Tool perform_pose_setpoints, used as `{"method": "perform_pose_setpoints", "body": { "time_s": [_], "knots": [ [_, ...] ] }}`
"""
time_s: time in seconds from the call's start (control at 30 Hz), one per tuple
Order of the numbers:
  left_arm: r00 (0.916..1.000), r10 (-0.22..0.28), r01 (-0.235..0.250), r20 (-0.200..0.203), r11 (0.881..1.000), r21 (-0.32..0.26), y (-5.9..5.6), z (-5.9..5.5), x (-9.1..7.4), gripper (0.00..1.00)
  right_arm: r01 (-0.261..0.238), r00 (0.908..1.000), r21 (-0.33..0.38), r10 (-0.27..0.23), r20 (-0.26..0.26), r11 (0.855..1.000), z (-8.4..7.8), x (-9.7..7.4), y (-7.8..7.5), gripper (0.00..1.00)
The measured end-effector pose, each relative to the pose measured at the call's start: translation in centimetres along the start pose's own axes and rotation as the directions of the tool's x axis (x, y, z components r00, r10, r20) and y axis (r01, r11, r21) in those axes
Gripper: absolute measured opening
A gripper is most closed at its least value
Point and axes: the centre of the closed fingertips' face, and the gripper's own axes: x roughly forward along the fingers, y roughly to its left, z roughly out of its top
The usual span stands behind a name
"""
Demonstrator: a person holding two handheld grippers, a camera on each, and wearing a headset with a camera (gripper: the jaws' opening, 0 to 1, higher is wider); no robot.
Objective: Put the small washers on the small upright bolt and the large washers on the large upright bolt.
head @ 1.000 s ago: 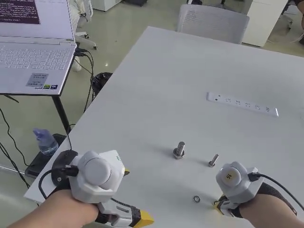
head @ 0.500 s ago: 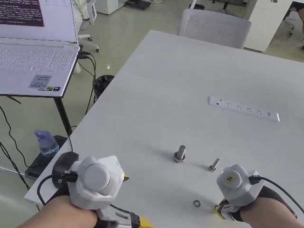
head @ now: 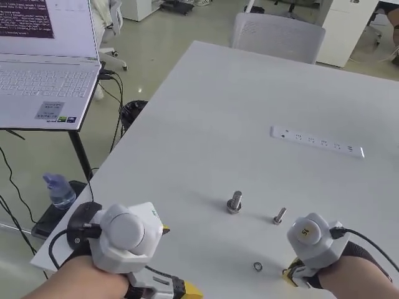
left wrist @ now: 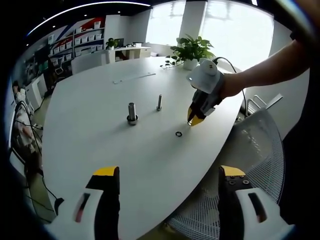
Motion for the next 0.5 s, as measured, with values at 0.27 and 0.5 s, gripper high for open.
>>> {"method": "perform_pose_setpoints", "body": {
  "time_s": [0.27,0.5],
  "knots": [
    [0.9999,0.009,-0.009,0.01,1.0,-0.009,0.3,0.2,0.1,0.89,-0.004,1.0,0.018,0.004,0.007,1.0,0.5,-1.2,-0.7,0.12],
    [0.9998,0.019,-0.019,0.008,1.0,-0.012,0.6,0.3,0.1,0.9,-0.004,1.0,0.025,0.003,0.003,1.0,0.4,-1.9,-1.5,0.12]
  ]
}}
